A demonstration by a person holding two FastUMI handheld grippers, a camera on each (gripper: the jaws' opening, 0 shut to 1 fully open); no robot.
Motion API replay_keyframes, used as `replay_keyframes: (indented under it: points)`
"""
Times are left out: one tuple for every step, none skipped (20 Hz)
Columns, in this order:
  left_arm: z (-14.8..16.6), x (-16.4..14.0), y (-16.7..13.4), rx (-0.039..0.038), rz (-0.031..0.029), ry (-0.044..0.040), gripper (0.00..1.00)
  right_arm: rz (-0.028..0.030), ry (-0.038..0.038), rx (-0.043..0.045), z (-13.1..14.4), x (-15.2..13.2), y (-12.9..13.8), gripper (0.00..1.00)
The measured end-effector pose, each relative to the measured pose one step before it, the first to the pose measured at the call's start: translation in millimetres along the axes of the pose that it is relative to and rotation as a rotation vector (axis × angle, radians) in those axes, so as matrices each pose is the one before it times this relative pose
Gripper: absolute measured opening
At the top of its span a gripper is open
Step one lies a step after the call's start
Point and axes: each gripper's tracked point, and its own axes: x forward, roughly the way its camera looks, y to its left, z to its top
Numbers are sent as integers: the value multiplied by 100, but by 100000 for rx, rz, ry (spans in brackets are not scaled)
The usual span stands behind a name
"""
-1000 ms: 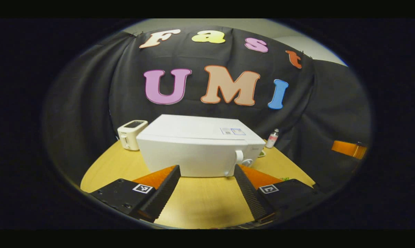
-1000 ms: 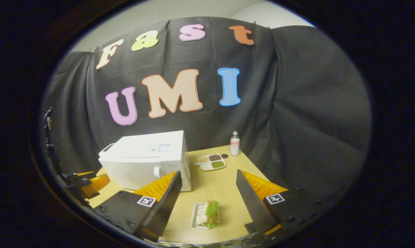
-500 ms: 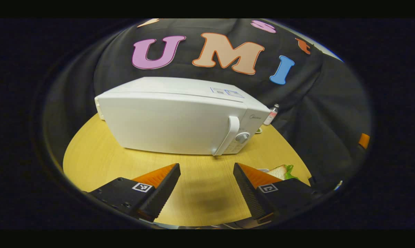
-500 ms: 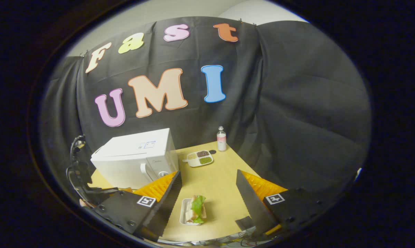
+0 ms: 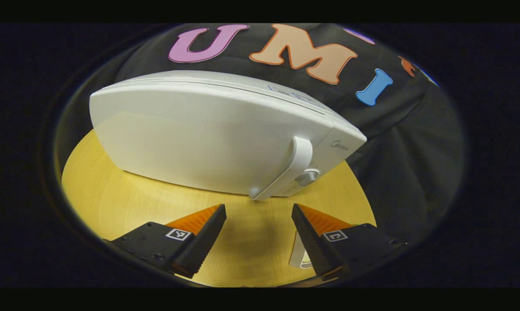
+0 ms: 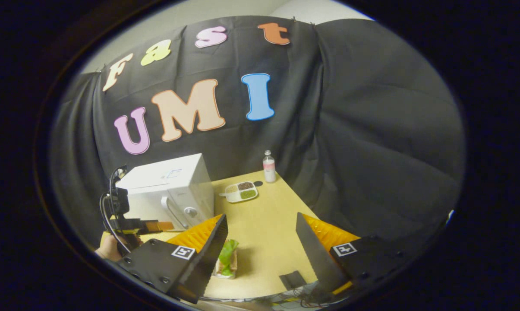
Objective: Open the microwave oven with the left hand, put the food in, and close the microwave oven.
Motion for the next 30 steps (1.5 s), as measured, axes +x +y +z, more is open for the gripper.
replay_keyframes:
  points:
    - [162,432,-274,570,92,606,95,490,246,636,81,265,-104,92]
    - [384,415,-291,813,-125,-374,95,389,55,534,37,206,-133,99]
    - [427,362,-102,948,522,-535,95,103,147,275,-8,247,-177,99]
    - [420,491,-135,1399,757,-165,95,-251,468,116,-215,232,-160,99]
    - [277,452,-19,1386,741,273,95,-411,710,158,-189,144,-178,99]
    - [212,543,-33,1454,735,538,95,-332,933,461,-210,258,-100,99]
    - [107,432,-31,1360,485,745,95,-3,824,930,-207,94,-36,99]
    - [130,298,-57,1328,518,393,95,122,908,1022,-250,150,19,99]
    - [131,328,-66,1171,709,99,94,30,967,830,-245,118,-64,99]
    - [26,404,-137,1346,464,328,87,-183,724,507,-268,139,-93,99]
    - [20,283,-34,1336,934,460,87,-361,578,213,-229,88,-140,99]
    - [33,262,-12,1195,862,62,86,-313,281,161,-100,75,-144,99]
    - [119,266,6,641,575,-235,84,-30,53,220,34,-2,-88,99]
    - [27,231,10,183,316,-164,83,102,-64,142,74,-45,45,99]
    - [30,219,60,75,282,96,76,118,-169,-1,98,-49,13,99]
    - [-61,242,122,160,405,294,72,64,-190,-83,-7,5,-1,99]
    - [-245,169,132,-88,537,1393,68,2,-25,-66,10,-6,42,99]
    - [-262,267,161,-564,332,1074,59,-25,261,-73,-48,-52,-57,99]
    - [28,37,-122,-1637,-603,-196,53,63,292,52,-109,-82,64,99]
    - [7,121,-110,-1389,-286,-460,45,132,24,208,-20,-123,66,100]
    - [40,-60,31,0,210,22,41,149,-40,234,26,-132,81,99]
    - [-81,121,-65,645,825,1,38,160,-56,1,-113,-179,9,99]
    - [132,94,-92,1222,459,-489,37,-58,122,-314,-71,-158,-35,99]
    - [-24,43,-65,1141,538,-317,34,-114,238,-424,-236,-47,-124,99]
    - [-2,-11,-5,761,1413,-227,32,32,430,-353,-169,-65,-57,99]
    - [-70,11,39,1900,1360,-612,22,121,356,-270,-190,-95,-34,99]
    - [-25,9,68,2606,1289,-432,20,71,194,-296,-105,-147,-22,99]
    - [-139,-148,4,2077,961,-125,16,53,24,-229,-79,-193,-67,99]
    - [92,76,45,913,366,-898,15,116,130,-131,-85,-195,-23,100]
    - [-45,-64,-2,-535,-41,-69,15,293,368,-46,-220,-179,4,99]
